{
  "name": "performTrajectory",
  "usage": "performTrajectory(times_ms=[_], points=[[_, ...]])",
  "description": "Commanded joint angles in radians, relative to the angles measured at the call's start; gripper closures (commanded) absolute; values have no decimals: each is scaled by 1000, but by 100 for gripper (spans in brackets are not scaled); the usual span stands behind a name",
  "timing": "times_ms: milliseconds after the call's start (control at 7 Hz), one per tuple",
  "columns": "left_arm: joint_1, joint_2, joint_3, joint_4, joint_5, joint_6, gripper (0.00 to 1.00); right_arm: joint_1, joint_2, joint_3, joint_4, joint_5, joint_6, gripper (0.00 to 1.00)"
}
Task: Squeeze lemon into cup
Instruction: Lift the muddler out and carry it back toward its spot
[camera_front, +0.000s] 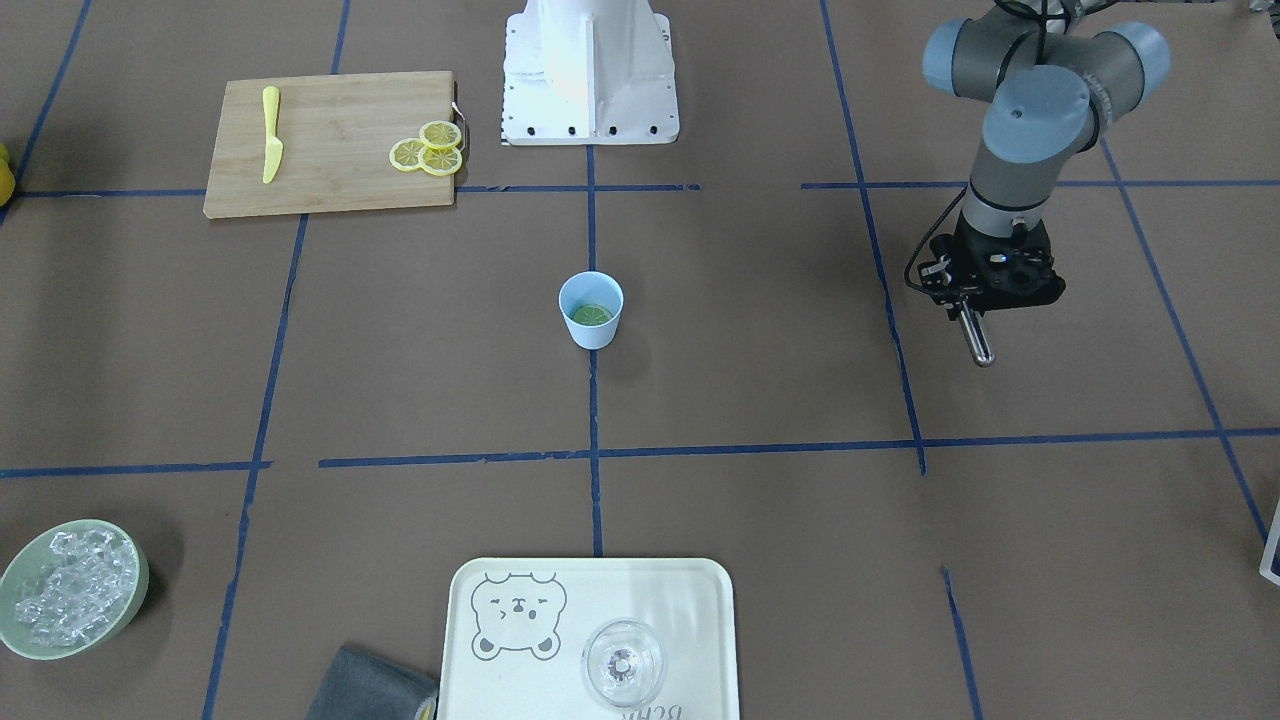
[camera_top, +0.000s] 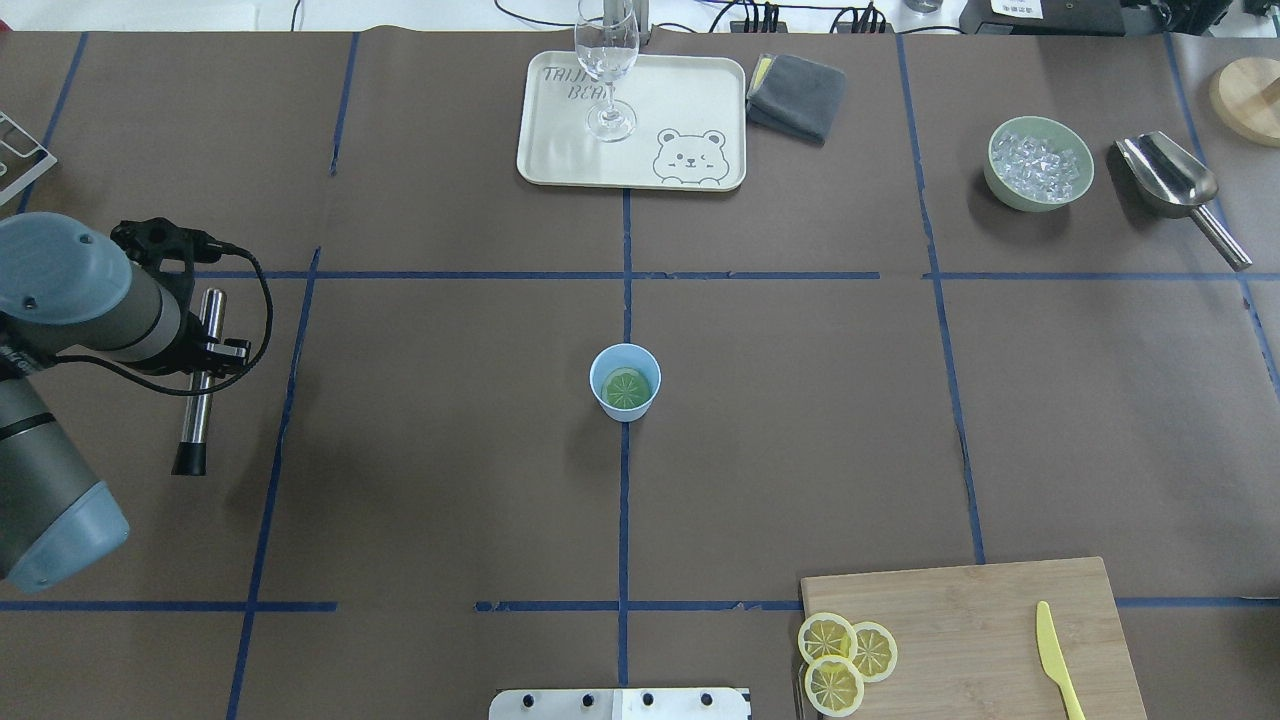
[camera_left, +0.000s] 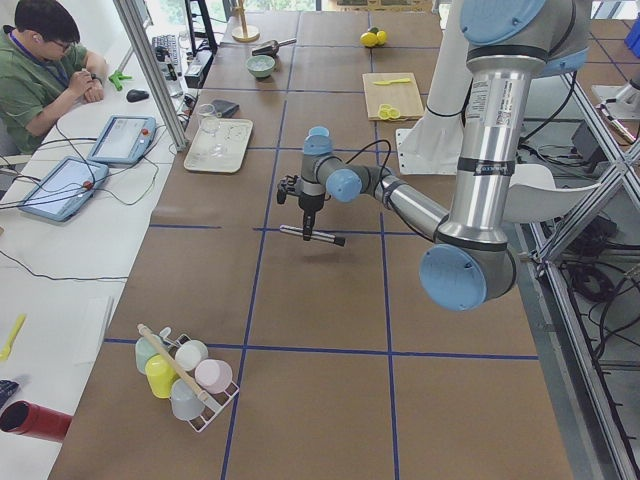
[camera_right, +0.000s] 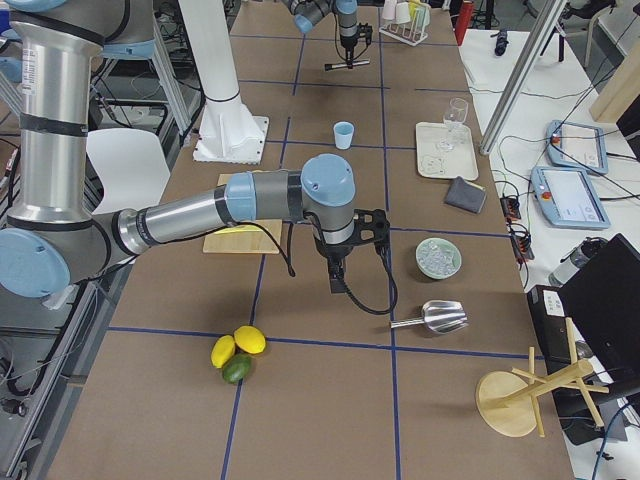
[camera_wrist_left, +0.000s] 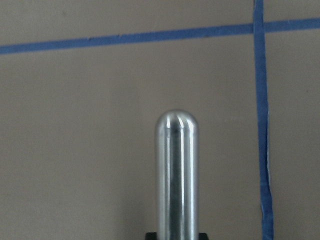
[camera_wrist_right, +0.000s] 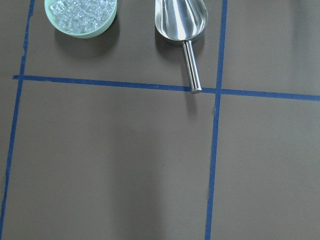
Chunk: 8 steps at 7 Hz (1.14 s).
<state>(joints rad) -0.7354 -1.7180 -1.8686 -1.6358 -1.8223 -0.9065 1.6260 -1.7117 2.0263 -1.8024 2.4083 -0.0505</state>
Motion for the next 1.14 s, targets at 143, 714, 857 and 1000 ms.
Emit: performTrajectory(times_ms=[143, 714, 857, 1000], points=[[1, -32, 81, 30, 11, 59, 100, 0, 1, 2, 0, 0, 1, 0], [-8, -25, 135, 30, 2, 71, 1, 0, -2, 5, 0, 0, 1, 0], [-12, -25, 134, 30, 2, 71, 0, 0, -2, 3, 0, 0, 1, 0], [-31, -26, 129, 28, -3, 72, 0, 0, 0, 3, 0, 0, 1, 0]])
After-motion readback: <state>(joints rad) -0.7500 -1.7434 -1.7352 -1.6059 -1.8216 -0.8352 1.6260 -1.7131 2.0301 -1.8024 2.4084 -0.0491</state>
